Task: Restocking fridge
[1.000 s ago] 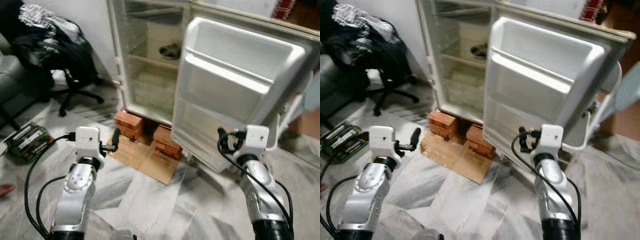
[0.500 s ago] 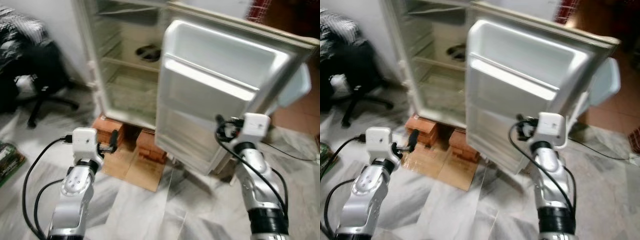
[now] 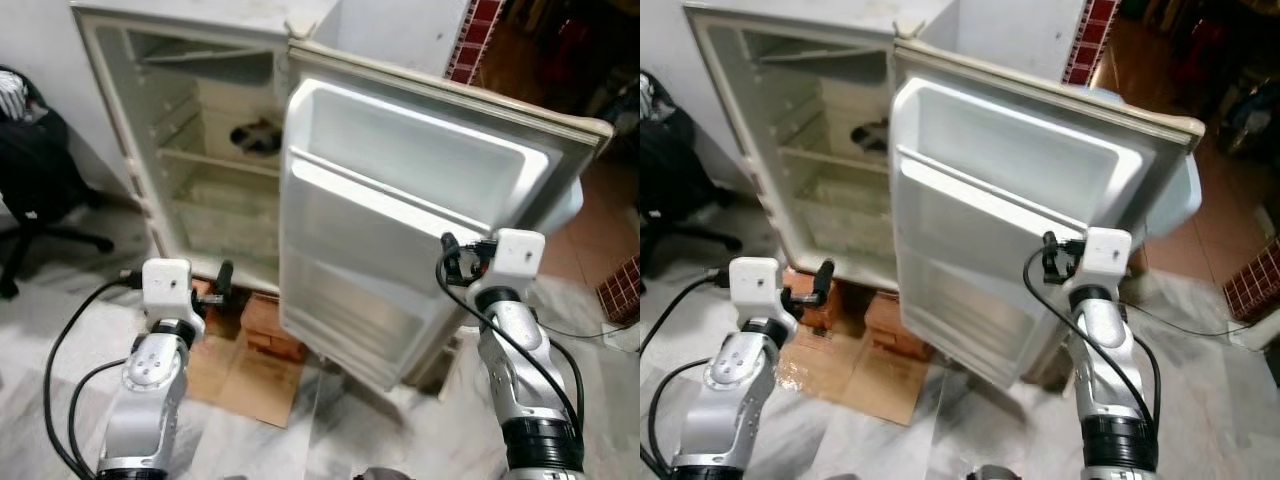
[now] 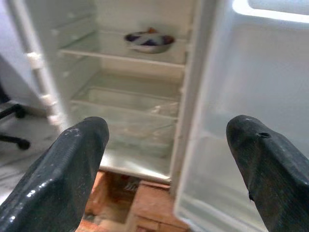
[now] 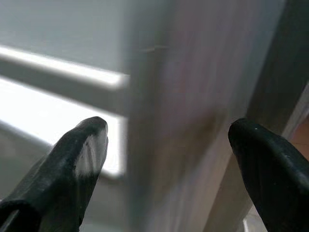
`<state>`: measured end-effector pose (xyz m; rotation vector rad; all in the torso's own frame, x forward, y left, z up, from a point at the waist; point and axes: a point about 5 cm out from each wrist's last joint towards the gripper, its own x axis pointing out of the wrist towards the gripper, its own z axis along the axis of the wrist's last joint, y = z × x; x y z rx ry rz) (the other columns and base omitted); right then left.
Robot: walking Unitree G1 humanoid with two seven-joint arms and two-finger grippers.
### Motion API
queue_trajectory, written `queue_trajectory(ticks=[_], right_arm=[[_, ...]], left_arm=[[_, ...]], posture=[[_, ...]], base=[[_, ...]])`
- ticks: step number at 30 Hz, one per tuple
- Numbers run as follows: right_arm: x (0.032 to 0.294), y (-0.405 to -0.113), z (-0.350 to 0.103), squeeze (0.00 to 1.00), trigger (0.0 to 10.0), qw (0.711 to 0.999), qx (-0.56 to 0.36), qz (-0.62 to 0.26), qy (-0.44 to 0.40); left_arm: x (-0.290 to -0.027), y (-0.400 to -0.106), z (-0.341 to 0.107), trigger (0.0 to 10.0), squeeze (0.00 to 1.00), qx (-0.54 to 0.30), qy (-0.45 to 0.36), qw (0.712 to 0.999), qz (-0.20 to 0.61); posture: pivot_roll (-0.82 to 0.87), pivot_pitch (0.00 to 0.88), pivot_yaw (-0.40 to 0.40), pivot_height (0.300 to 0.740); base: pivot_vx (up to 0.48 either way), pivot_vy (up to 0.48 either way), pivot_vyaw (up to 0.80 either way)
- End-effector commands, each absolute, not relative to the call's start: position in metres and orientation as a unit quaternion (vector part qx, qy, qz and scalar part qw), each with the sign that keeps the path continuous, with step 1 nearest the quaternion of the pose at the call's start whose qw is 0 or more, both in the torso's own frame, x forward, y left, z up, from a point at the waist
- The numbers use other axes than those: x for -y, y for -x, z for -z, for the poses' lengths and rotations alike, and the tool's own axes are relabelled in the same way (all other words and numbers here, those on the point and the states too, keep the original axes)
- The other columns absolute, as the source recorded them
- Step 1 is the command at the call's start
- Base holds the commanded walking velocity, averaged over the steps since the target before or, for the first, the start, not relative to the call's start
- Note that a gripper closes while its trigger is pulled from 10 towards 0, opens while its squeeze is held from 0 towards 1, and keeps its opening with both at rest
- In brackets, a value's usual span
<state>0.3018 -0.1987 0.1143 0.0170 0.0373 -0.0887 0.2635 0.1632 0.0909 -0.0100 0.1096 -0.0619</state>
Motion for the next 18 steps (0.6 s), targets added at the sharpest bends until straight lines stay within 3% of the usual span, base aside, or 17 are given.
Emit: queue_trajectory(ticks=[1,4,5,6,7,9,15,18], right_arm=[[0.204,-0.301,-0.112,0.0,10.0,0.999,-0.03,0.035,-0.024],[0.197,-0.302,-0.115,0.0,10.0,0.999,-0.022,-0.004,-0.041],[0.181,-0.299,-0.118,0.0,10.0,0.993,-0.023,-0.091,-0.066],[0.181,-0.299,-0.118,0.0,10.0,0.993,-0.023,-0.091,-0.066],[0.166,-0.294,-0.122,0.0,10.0,0.98,-0.029,-0.177,-0.089],[0.16,-0.288,-0.125,0.0,10.0,0.969,-0.031,-0.232,-0.075],[0.168,-0.285,-0.122,0.0,10.0,0.965,-0.043,-0.255,-0.045],[0.168,-0.276,-0.123,0.0,10.0,0.942,-0.065,-0.322,-0.075]], left_arm=[[-0.158,-0.263,-0.091,10.0,0.0,-0.055,0.006,0.998,0.038],[-0.158,-0.263,-0.091,10.0,0.0,-0.055,0.006,0.998,0.037],[-0.159,-0.263,-0.091,10.0,0.0,-0.057,0.007,0.998,0.035],[-0.159,-0.263,-0.091,10.0,0.0,-0.057,0.007,0.998,0.035],[-0.159,-0.263,-0.09,10.0,0.0,-0.059,0.007,0.998,0.034],[-0.16,-0.263,-0.089,10.0,0.0,-0.06,0.008,0.998,0.034],[-0.159,-0.261,-0.088,10.0,0.0,-0.069,0.003,0.997,0.026],[-0.159,-0.258,-0.087,10.0,0.0,-0.071,0.006,0.997,0.026]], posture=[[-0.01,0.018,-0.019,0.74],[0.0,0.018,-0.021,0.74],[-0.01,0.02,-0.02,0.74],[-0.01,0.02,-0.02,0.74],[-0.01,0.02,-0.019,0.74],[-0.01,0.021,-0.019,0.74],[-0.01,0.023,-0.019,0.74],[0.0,0.03,-0.018,0.74]], base=[[0.0,0.0,0.0],[0.0,0.0,0.0],[0.0,0.0,0.0],[0.0,0.0,0.0],[0.0,0.0,0.0],[0.0,0.0,0.0],[0.0,0.0,0.0],[0.0,0.0,0.0]])
